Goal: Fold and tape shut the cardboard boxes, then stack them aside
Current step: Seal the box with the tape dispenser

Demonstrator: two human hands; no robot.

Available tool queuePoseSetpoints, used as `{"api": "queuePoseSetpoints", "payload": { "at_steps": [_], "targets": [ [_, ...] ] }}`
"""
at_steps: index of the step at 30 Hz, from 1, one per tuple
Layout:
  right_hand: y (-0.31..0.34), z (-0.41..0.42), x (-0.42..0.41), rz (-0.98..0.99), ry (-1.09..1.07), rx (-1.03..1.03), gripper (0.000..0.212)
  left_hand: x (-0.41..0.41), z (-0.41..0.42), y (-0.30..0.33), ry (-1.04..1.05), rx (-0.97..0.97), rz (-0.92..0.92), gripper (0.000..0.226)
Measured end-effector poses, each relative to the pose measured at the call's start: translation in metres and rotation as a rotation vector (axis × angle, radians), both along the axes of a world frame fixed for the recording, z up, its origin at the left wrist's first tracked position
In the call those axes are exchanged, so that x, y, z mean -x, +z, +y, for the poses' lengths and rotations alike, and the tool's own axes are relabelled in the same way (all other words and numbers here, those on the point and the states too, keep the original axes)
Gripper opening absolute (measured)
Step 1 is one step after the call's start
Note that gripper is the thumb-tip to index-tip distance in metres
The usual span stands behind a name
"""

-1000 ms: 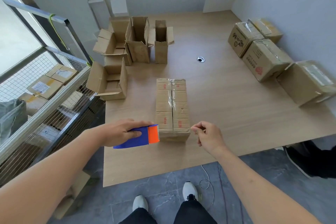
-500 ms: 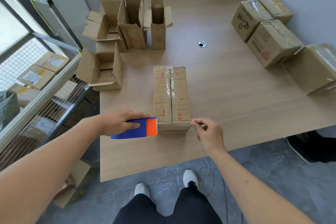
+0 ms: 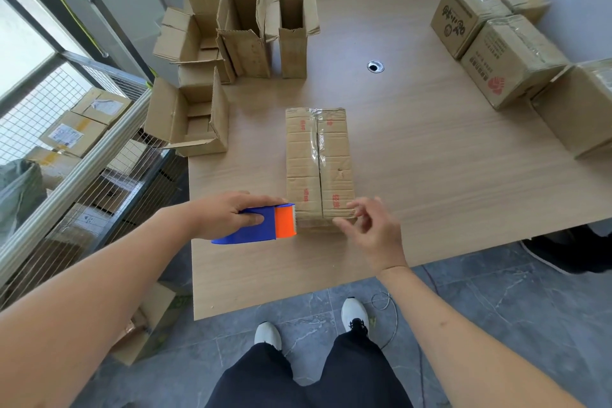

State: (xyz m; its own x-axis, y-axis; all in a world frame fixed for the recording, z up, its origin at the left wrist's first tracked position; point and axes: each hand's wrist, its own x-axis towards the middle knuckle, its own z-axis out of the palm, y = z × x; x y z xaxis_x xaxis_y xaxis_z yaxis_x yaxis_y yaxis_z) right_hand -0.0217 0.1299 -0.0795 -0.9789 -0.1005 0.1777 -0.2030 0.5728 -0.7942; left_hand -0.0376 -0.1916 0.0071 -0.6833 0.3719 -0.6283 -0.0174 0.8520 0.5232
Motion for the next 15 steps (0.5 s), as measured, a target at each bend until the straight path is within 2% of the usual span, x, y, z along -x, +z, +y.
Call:
{"api": "queuePoseSetpoints", "payload": {
  "at_steps": [2,10,13,15],
  "targets": [
    [-0.004,-0.006,0.006,-0.004,0.102,-0.094,0.021,-0.001,-0.001,-0.001,0.006,-0.002,0.001,0.053],
    [0.014,0.006,0.034,-0.110,0.147,-0.348,0.031,0.000,0.018,-0.007,0.032,-0.045,0.009,0.051],
    [0.027,0.003,0.034,0.033,0.106,-0.449,0.026,0.000,0.031,-0.009,0.042,-0.077,0.035,0.050],
    [0.025,-0.009,0.033,0.036,0.097,-0.400,0.037,-0.001,0.036,-0.010,0.054,-0.113,0.034,0.050]
  ]
}}
